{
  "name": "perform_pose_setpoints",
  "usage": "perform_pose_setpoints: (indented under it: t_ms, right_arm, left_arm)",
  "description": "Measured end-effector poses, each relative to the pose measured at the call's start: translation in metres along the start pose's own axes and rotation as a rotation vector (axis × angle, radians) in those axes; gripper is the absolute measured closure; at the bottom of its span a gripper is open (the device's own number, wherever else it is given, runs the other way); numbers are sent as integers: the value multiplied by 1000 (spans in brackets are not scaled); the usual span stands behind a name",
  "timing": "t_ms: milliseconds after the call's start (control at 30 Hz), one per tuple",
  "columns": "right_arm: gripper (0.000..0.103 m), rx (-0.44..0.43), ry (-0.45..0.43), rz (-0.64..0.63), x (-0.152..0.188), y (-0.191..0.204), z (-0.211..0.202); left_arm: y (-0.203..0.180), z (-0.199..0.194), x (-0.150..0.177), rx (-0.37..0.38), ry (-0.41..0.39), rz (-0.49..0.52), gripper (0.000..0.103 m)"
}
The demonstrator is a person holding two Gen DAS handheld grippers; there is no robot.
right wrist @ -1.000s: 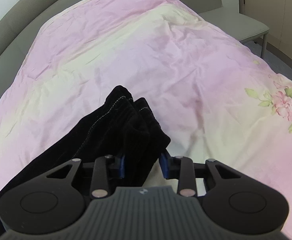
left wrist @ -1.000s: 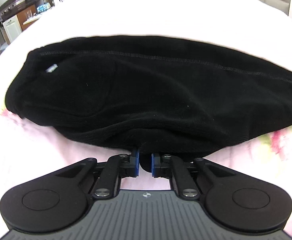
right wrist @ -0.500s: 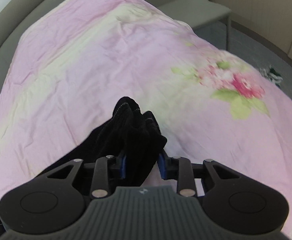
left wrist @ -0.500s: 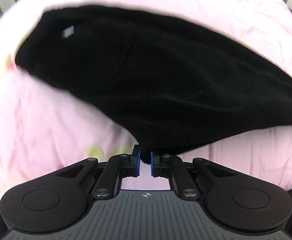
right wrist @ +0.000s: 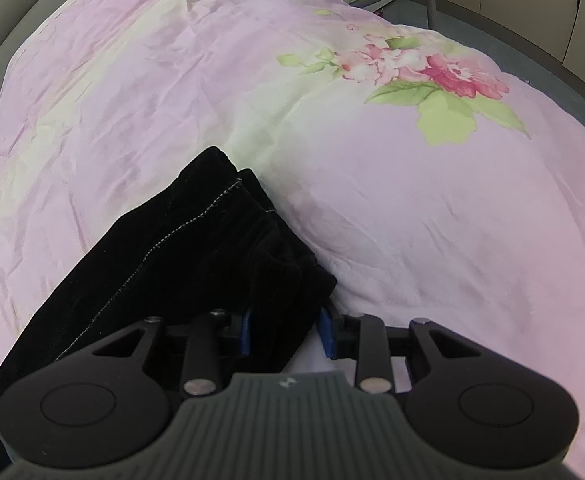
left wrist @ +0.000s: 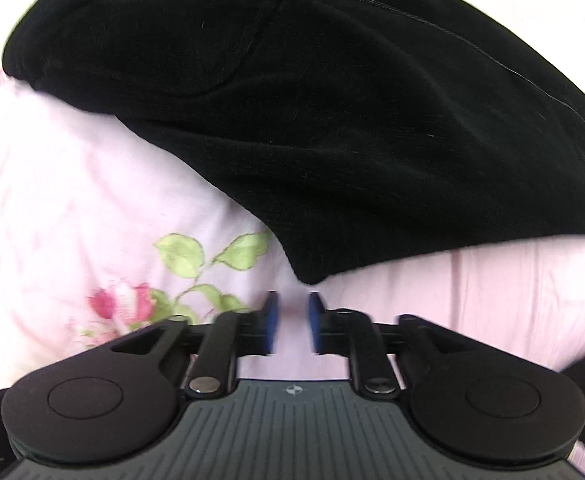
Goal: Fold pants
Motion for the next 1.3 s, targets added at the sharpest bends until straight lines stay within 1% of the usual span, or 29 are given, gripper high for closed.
perform_pose_setpoints:
  t_ms: [67,133,233,300,367,533,633,700,767,800,833,867,900,933,1000,1033,1100,1133,1167,1300]
  right_arm:
    - [75,-7,-20,-24,1,4,-8]
    - [75,-5,-42,-62,3,9,-18]
    - [75,-10,-77,-117,4,20,-35]
    - [75,-16,-105,-160,5,30,-48]
    - [75,-23,-142,-211,7,44,-65]
    - [76,-66,-213,-318,16,87,-107]
    - [76,-90,-242,-385,28,121,-128]
    - [76,-96,-259,-438,38,144,-140]
    - [76,-106,-268,-486,51,170,-149]
    - [77,-112,-269,-511,57,182,-152]
    - [77,-115,-271,-535,63,194,-155]
    - [77,-118,-272,-562,72,208,-156]
    - [77,-123,-268,-591,82,222,-157]
    - [77,-132,-261,-614,91,235,-157]
    - [77,-152,-242,-660,112,261,-154]
    - [77,-159,-230,-687,123,273,-150]
    - [77,-166,-203,-746,147,297,-139]
    - [77,-166,-190,-780,160,309,-132]
    - [78,-163,-179,-816,173,320,-125]
    - [78,-130,-114,-953,230,358,-81]
  left_arm:
    - [-5,-15,2,-3,-29,46,71]
    - [-9,-31,-1,18,-68,72,71]
    - [-31,-55,-6,41,-154,122,71]
    - [-46,-66,-12,38,-218,170,71]
    - [-60,-68,-24,29,-255,209,71]
    - [-113,-59,-51,81,-340,322,71]
    - [-148,-43,-64,110,-367,376,71]
    - [-167,-29,-70,127,-365,401,71]
    - [-182,-16,-72,144,-334,408,71]
    - [-198,-25,-62,152,-308,416,71]
    - [-198,-11,-61,150,-276,420,71]
    - [-199,0,-62,133,-247,425,71]
    - [-198,8,-63,122,-236,433,71]
    - [-197,10,-64,133,-236,437,71]
    - [-192,1,-67,176,-248,411,71]
    - [-186,-8,-69,202,-267,388,71]
    - [-170,-27,-75,253,-304,342,71]
    - [-159,-34,-79,267,-315,319,71]
    - [-148,-40,-84,264,-322,297,71]
    - [-108,-51,-94,187,-347,245,71]
Point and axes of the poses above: each gripper's, at about its wrist camera, not at the fingertips, and z roughly the way its jaws point, y to its left, x to its underside, the point moved 9 cm from there along z, roughly the way its jaws point, and after that the axes turned 10 degrees about y, right-handed, at the moved point
